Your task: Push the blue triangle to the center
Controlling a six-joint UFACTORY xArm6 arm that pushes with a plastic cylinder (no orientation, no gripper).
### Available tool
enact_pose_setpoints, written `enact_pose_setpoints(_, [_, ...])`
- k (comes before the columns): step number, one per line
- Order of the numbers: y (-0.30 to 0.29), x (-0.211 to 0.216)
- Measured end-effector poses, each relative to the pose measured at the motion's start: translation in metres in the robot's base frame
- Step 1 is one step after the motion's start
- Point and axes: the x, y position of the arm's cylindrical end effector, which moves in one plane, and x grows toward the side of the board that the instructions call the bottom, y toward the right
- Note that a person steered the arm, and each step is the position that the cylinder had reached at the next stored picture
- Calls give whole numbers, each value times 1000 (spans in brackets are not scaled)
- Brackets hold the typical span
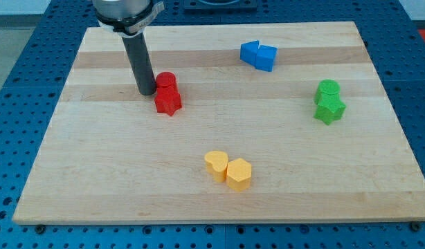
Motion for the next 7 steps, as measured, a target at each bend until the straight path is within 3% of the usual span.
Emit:
enact_pose_setpoints(5, [0,-40])
enact_pose_setpoints(7, [51,-93])
